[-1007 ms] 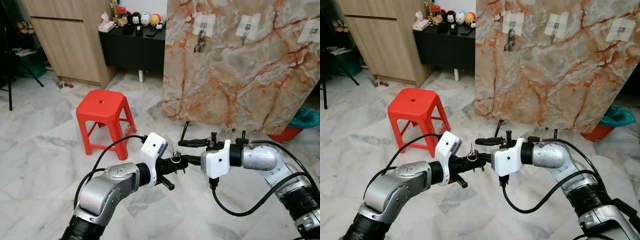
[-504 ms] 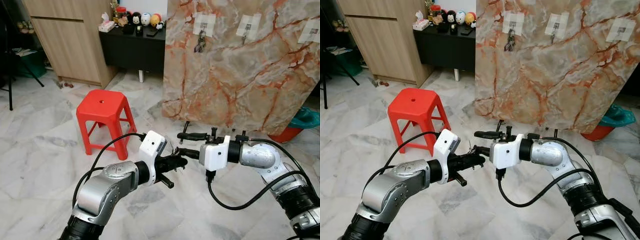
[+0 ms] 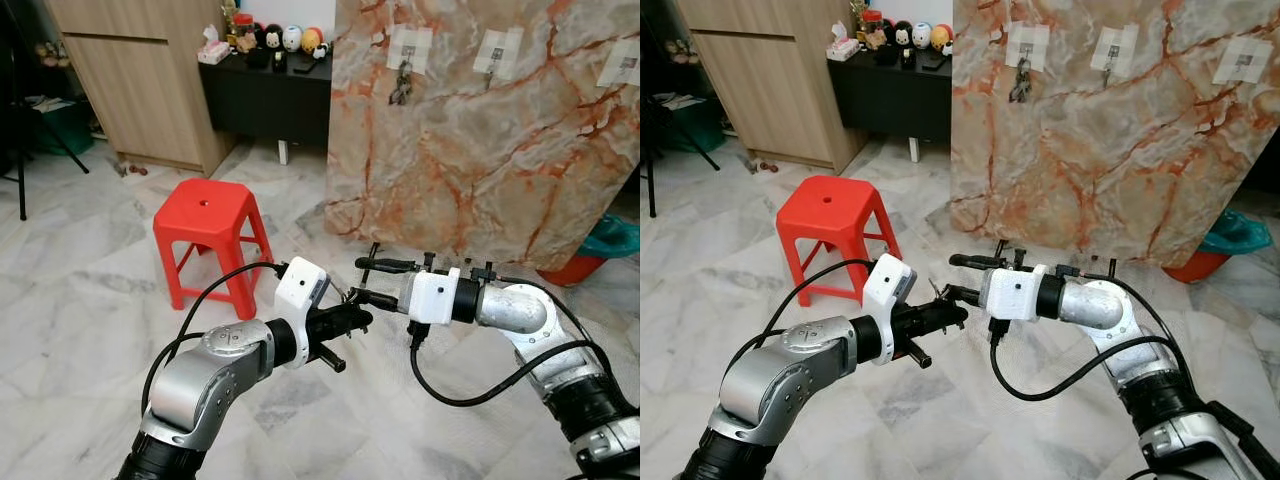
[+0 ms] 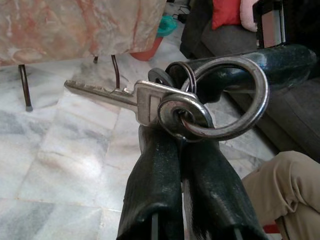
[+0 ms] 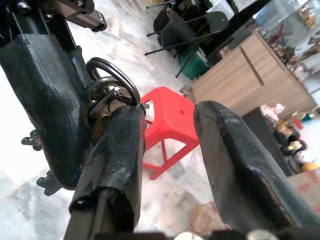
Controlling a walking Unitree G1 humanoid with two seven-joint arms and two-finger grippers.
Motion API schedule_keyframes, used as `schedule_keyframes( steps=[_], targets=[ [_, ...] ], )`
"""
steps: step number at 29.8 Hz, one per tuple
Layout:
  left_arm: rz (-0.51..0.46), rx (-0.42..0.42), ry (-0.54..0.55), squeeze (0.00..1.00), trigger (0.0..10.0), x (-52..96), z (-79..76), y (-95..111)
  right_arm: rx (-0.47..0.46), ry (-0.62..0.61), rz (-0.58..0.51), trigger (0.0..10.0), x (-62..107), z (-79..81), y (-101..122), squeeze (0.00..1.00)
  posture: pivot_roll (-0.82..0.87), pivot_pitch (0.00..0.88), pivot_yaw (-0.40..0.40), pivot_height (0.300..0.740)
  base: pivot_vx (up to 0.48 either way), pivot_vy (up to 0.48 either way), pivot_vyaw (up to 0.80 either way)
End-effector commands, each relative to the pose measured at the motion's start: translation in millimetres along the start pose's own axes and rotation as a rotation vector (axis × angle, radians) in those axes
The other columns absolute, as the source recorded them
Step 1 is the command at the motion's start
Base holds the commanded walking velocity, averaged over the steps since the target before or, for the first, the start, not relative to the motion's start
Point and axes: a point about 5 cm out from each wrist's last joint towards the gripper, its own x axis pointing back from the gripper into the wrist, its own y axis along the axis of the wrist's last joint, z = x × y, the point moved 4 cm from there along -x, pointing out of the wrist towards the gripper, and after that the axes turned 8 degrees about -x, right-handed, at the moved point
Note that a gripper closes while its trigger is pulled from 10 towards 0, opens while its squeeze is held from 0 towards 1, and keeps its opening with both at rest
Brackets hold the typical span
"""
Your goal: Hang keys on a hook
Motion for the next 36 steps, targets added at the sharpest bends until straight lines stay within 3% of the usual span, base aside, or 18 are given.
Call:
schedule_keyframes(
  steps=[1,11,25,36],
  targets=[
    [0.039,0.01,-0.119,0.0,10.0,-8.9,-27.3,-8.1,-0.013,-0.061,-0.12,10.0,0.1,-14.9,24.8,0.0,0.0,0.0,-0.016,0.74,0.0,0.0,0.0],
    [0.039,0.011,-0.117,0.0,10.0,-8.5,-26.7,-7.8,-0.167,0.065,-0.163,10.0,4.2,1.9,25.6,0.0,0.0,0.0,-0.018,0.74,0.0,0.0,0.0],
    [0.042,0.013,-0.115,0.0,10.0,-8.1,-26.7,-8.5,-0.198,0.109,-0.169,10.0,7.1,0.6,30.4,0.0,0.0,0.0,-0.019,0.74,0.0,0.0,0.0],
    [0.041,0.014,-0.115,0.0,10.0,-8.0,-27.2,-8.7,-0.227,0.283,-0.127,10.0,13.3,21.3,30.6,0.0,0.0,0.0,-0.019,0.74,0.0,0.0,0.0]
  ],
)
